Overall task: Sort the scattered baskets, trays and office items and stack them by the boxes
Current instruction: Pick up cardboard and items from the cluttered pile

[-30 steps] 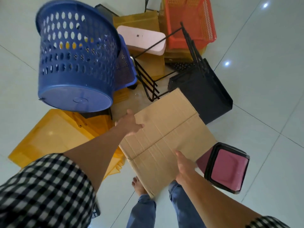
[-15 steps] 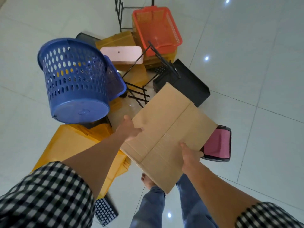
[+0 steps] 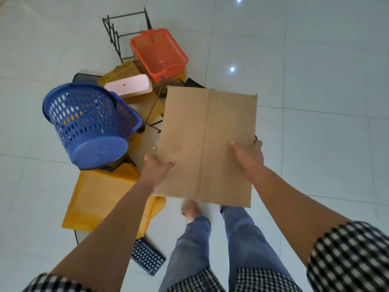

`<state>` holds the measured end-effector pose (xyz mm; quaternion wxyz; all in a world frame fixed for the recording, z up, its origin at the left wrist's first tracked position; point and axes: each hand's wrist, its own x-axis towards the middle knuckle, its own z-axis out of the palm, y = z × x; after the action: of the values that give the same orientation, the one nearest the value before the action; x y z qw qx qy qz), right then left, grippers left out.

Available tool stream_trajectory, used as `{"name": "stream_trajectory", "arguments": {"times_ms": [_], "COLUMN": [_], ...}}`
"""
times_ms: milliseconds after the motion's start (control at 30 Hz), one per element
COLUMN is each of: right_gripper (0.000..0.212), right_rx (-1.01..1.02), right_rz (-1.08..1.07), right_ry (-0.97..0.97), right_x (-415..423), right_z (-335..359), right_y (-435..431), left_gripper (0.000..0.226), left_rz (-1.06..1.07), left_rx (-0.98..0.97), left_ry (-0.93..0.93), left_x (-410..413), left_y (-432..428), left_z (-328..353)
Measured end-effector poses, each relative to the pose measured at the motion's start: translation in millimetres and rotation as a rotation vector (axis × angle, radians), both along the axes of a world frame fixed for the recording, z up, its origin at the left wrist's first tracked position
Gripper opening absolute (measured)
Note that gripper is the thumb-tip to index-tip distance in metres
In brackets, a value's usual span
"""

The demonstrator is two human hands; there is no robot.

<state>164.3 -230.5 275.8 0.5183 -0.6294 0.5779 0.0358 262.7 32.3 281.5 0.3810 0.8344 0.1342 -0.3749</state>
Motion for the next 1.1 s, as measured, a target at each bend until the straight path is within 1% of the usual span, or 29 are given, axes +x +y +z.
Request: {"name": "stream_trajectory", "arguments": {"times_ms": [33, 167, 333, 400, 467, 500, 567, 633, 800, 967, 1100], "right_gripper": [0.067, 0.08, 0.082, 0.083, 0.084, 0.084, 0.084, 0.085, 0.091, 0.096, 0.097], "right_rx": [-0.027, -0.118, -0.178, -0.188, -0.199, -0.207, -0.233, -0.279, -0.358, -0.422, -0.436], "right_rz": [0.012, 0.041, -0.042, -0.095, -0.146, -0.171, -0.22, -0.274, -0.401, -0.555, -0.663], "right_ry": [-0.004, -0.006, -0.078, -0.108, -0.14, -0.157, -0.182, -0.198, -0.199, -0.171, -0.135], "right_x": [-7, -40, -93, -117, -144, -157, -185, -215, -290, -356, -398], "right_z": [15, 64, 109, 123, 138, 145, 160, 175, 203, 218, 226], "right_y": [-6, -33, -79, -102, -126, -138, -161, -188, -252, -302, -348], "left_gripper": [0.057, 0.056, 0.059, 0.056, 0.056, 0.061, 0.082, 0.089, 0.084, 0.067, 0.067], "left_rz": [-0.002, 0.003, 0.033, 0.029, -0.021, -0.063, -0.179, -0.28, -0.412, -0.556, -0.677], "left_rx": [-0.016, -0.076, -0.202, -0.246, -0.291, -0.327, -0.365, -0.379, -0.448, -0.52, -0.542], "left_ry": [-0.011, -0.065, -0.147, -0.176, -0.236, -0.259, -0.28, -0.279, -0.24, -0.197, -0.167], "left_x": [-7, -36, -65, -77, -90, -97, -112, -128, -173, -217, -246], "left_y": [-5, -31, -88, -118, -153, -171, -208, -248, -345, -442, -514], "left_z": [10, 44, 85, 100, 116, 124, 139, 155, 185, 201, 210]}}
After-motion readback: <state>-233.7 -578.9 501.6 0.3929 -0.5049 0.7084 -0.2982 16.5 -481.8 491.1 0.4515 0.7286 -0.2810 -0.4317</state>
